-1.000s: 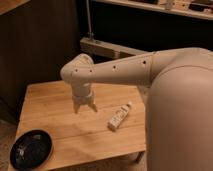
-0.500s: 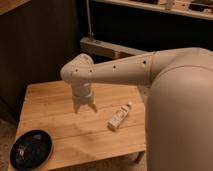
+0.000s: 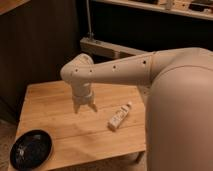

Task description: Place the bottle in the ceramic bowl

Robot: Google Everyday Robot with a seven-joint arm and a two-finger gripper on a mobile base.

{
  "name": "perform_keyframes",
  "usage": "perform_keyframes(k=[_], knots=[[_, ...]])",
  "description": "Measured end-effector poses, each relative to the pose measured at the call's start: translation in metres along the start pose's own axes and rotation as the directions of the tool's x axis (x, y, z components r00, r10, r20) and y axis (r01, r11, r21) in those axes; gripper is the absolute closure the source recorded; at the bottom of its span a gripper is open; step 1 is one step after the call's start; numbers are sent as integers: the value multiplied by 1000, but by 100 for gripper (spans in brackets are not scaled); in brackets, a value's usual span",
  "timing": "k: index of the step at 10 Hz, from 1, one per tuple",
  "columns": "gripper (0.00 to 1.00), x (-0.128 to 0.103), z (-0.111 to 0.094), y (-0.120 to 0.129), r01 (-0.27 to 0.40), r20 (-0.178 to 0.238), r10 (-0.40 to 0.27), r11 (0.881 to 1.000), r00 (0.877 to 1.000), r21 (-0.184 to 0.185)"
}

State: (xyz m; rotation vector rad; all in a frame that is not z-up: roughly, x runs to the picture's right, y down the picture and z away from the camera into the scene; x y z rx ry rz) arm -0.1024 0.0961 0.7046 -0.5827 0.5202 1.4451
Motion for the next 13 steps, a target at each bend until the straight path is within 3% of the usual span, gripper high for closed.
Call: perform_keyframes(k=[10, 13], knots=[[35, -1, 0, 0, -3, 0, 3, 1000, 1000, -2], [35, -17, -7, -29, -89, 31, 90, 995, 995, -35]])
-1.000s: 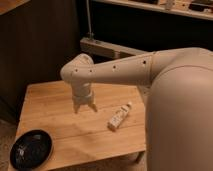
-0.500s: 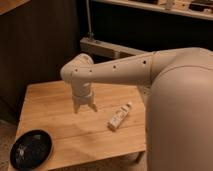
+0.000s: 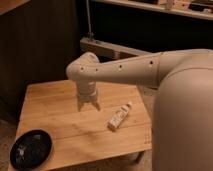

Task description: Place the bottle in the ceramic bowl

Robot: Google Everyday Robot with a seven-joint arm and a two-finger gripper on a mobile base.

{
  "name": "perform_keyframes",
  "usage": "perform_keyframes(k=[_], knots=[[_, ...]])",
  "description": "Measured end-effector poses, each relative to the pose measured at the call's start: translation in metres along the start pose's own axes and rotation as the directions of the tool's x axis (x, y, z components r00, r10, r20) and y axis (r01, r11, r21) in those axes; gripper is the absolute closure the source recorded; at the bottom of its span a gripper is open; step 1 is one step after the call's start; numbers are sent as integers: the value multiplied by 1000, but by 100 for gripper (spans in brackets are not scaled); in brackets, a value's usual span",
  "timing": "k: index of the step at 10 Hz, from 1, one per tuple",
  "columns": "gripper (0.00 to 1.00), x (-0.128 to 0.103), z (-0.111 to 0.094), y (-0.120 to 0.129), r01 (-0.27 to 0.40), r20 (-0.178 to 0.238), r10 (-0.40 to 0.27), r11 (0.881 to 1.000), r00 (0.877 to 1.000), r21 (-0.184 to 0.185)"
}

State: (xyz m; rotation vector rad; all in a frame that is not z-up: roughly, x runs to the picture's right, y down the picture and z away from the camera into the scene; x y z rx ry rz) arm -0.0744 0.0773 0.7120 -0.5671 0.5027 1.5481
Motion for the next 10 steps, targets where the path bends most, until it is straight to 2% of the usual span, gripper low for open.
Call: perform_keyframes(k=[2, 3, 5, 6, 7, 8, 10], knots=[[35, -21, -5, -35, -63, 22, 63, 998, 998, -23], [35, -27, -7, -59, -104, 31, 105, 994, 994, -37], [35, -31, -6, -88, -163, 37, 165, 985, 986, -56], [35, -35, -2, -111, -209, 39, 211, 976, 977, -66], [35, -37, 3, -123, -233, 39, 236, 970, 971, -70], [35, -36, 8, -126, -246, 35, 249, 966, 968, -73], [35, -37, 34, -139, -297, 12, 298, 953, 955, -54]])
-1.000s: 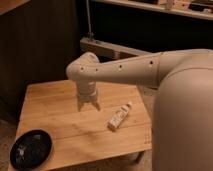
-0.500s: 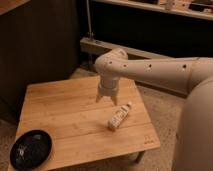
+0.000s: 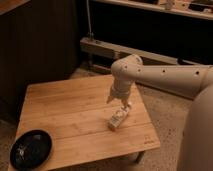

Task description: Place the bottle in the ceramic bowl

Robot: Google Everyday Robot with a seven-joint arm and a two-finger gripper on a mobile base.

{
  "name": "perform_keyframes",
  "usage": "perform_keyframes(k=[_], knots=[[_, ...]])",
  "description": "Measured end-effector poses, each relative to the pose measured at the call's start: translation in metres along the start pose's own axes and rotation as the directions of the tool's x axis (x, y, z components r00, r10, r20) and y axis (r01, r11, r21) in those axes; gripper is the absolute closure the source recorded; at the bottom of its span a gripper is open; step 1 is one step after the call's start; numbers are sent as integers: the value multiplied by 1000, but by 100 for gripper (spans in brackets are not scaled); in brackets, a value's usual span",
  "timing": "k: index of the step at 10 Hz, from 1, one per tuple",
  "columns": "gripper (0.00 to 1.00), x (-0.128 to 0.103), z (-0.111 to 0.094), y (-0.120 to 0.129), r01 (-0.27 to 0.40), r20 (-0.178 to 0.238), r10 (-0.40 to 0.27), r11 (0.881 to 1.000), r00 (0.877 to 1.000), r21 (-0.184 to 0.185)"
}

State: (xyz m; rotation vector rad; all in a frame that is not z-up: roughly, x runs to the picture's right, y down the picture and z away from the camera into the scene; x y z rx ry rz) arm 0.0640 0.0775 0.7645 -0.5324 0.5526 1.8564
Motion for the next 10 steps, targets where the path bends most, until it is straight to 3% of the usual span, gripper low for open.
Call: perform_keyframes(k=[4, 7, 10], knots=[[35, -8, 41, -10, -64, -28, 65, 997, 997, 40], [35, -11, 69, -21, -92, -31, 93, 995, 995, 29], [35, -10, 84, -27, -105, -31, 105, 994, 994, 11]])
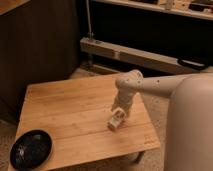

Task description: Place the bottle in the ceramic bowl

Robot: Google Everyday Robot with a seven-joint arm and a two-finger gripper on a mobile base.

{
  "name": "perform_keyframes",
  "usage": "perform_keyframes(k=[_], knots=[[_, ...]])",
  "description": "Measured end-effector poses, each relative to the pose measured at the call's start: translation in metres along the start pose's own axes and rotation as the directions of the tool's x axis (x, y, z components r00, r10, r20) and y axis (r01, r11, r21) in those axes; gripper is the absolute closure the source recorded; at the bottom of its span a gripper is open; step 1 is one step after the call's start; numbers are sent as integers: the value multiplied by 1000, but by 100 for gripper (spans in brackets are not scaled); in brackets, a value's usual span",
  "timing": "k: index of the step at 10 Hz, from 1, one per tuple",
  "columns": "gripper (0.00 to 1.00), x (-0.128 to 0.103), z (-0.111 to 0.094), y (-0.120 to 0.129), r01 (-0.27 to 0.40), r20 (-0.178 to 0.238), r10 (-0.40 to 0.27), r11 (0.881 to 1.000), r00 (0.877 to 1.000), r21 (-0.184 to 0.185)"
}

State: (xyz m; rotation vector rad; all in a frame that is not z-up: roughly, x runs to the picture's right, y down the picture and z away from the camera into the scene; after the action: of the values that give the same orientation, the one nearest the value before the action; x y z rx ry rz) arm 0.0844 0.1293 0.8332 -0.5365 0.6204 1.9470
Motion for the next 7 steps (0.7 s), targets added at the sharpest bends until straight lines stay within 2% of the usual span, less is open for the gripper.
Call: perform_keyframes(k=[3, 7], knots=[[35, 2, 10, 2, 1, -9, -1, 1000, 1000, -9], [35, 6, 34, 2, -58, -11, 58, 998, 998, 1]])
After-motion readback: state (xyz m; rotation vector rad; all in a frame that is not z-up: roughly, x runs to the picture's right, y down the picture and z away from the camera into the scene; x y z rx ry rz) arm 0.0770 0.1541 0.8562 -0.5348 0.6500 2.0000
